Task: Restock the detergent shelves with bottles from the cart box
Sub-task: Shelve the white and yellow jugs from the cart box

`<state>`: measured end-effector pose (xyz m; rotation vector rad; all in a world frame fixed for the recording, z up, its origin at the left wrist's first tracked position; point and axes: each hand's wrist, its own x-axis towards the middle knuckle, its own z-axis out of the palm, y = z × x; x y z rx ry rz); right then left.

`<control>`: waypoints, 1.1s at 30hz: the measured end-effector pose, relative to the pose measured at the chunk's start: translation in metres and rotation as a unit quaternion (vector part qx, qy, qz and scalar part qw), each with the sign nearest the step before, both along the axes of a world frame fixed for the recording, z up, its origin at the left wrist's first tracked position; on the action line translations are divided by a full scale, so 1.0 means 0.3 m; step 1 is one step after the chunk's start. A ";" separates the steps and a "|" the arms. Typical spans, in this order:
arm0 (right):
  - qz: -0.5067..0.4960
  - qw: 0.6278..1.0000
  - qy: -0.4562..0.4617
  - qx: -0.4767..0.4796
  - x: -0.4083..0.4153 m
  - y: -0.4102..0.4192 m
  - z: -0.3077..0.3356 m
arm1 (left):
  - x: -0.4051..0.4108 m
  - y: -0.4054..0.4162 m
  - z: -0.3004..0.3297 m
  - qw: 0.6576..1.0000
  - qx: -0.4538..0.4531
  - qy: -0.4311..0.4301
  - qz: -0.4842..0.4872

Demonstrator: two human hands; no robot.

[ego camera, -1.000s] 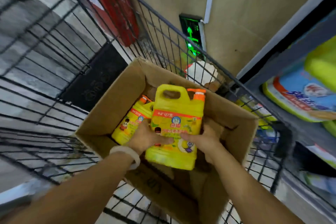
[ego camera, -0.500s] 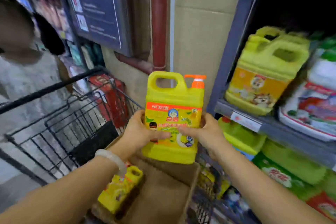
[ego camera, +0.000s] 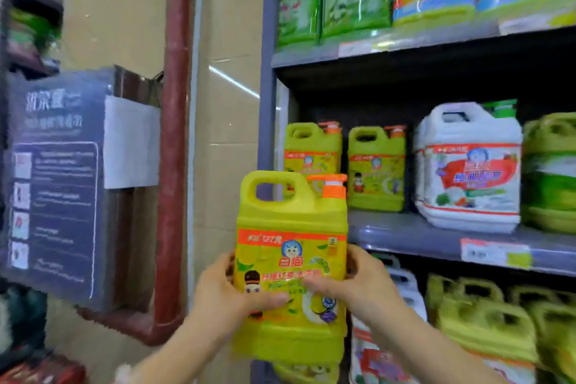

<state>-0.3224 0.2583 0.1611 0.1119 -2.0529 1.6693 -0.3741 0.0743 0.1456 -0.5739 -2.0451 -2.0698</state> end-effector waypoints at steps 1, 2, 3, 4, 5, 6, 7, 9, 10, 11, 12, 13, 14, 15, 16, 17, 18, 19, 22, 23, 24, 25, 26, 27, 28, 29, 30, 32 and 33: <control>-0.008 1.000 0.015 0.004 0.000 0.027 0.056 | -0.016 0.030 0.051 1.000 0.000 0.014 -0.011; -0.016 0.999 0.028 0.010 0.000 0.050 0.112 | -0.026 0.061 0.104 0.999 0.002 0.026 -0.025; -0.027 0.999 0.041 0.017 -0.004 0.074 0.166 | -0.040 0.091 0.156 0.998 0.005 0.040 -0.038; -0.038 0.998 0.052 0.023 -0.009 0.098 0.216 | -0.061 0.118 0.204 0.997 0.005 0.054 -0.045; -0.046 0.997 0.059 0.025 -0.018 0.122 0.261 | -0.084 0.149 0.248 0.996 0.001 0.066 -0.052; -0.054 0.996 0.066 0.026 -0.028 0.144 0.302 | -0.105 0.179 0.289 0.995 -0.003 0.076 -0.059; -0.063 0.995 0.073 0.030 -0.037 0.163 0.338 | -0.128 0.207 0.325 0.994 -0.009 0.088 -0.067; -0.090 0.991 0.082 0.049 -0.059 0.204 0.402 | -0.170 0.263 0.389 0.991 -0.013 0.109 -0.081; -0.102 0.990 0.085 0.056 -0.073 0.225 0.427 | -0.193 0.291 0.414 0.989 -0.012 0.117 -0.088; -0.114 0.988 0.086 0.059 -0.089 0.245 0.448 | -0.213 0.318 0.436 0.988 -0.011 0.126 -0.093; -0.123 0.986 0.089 0.061 -0.104 0.263 0.463 | -0.233 0.345 0.454 0.986 -0.012 0.133 -0.098; -0.132 0.985 0.093 0.061 -0.123 0.282 0.475 | -0.262 0.374 0.467 0.985 -0.015 0.140 -0.100; -0.139 0.984 0.098 0.059 -0.143 0.299 0.483 | -0.293 0.399 0.476 0.984 -0.019 0.144 -0.101; -0.147 0.982 0.104 0.056 -0.164 0.317 0.487 | -0.320 0.426 0.483 0.983 -0.021 0.150 -0.101; -0.153 0.981 0.107 0.052 -0.187 0.336 0.486 | -0.349 0.452 0.485 0.983 -0.025 0.152 -0.099; -0.157 0.981 0.107 0.047 -0.209 0.352 0.480 | -0.377 0.476 0.484 0.982 -0.030 0.155 -0.100; -0.160 0.981 0.105 0.044 -0.236 0.375 0.475 | -0.414 0.506 0.482 0.982 -0.036 0.157 -0.099; -0.160 0.981 0.100 0.037 -0.254 0.392 0.463 | -0.437 0.526 0.474 0.982 -0.042 0.159 -0.094; -0.159 0.982 0.096 0.021 -0.320 0.441 0.425 | -0.515 0.587 0.435 0.983 -0.057 0.149 -0.087; -0.162 0.982 0.093 0.023 -0.337 0.457 0.413 | -0.534 0.609 0.419 0.984 -0.065 0.143 -0.084; -0.167 0.982 0.090 0.024 -0.356 0.474 0.398 | -0.546 0.628 0.405 0.985 -0.070 0.138 -0.079; -0.169 0.982 0.086 0.021 -0.378 0.493 0.383 | -0.564 0.650 0.390 0.985 -0.073 0.135 -0.074; -0.172 0.981 0.083 0.017 -0.397 0.510 0.370 | -0.585 0.672 0.373 0.986 -0.071 0.129 -0.076; -0.174 0.981 0.081 0.012 -0.414 0.523 0.360 | -0.592 0.686 0.364 0.986 -0.069 0.128 -0.077; -0.176 0.981 0.083 0.008 -0.428 0.535 0.356 | -0.606 0.701 0.359 0.987 -0.069 0.126 -0.079; -0.183 0.980 0.084 0.006 -0.441 0.548 0.352 | -0.606 0.708 0.357 0.985 -0.070 0.133 -0.084; -0.190 0.978 0.082 0.015 -0.447 0.556 0.347 | -0.605 0.713 0.357 0.985 -0.072 0.135 -0.086; -0.210 0.973 0.063 0.068 -0.452 0.570 0.332 | -0.622 0.727 0.353 0.982 -0.093 0.137 -0.089; -0.230 0.966 0.047 0.111 -0.454 0.576 0.327 | -0.629 0.731 0.355 0.980 -0.114 0.138 -0.089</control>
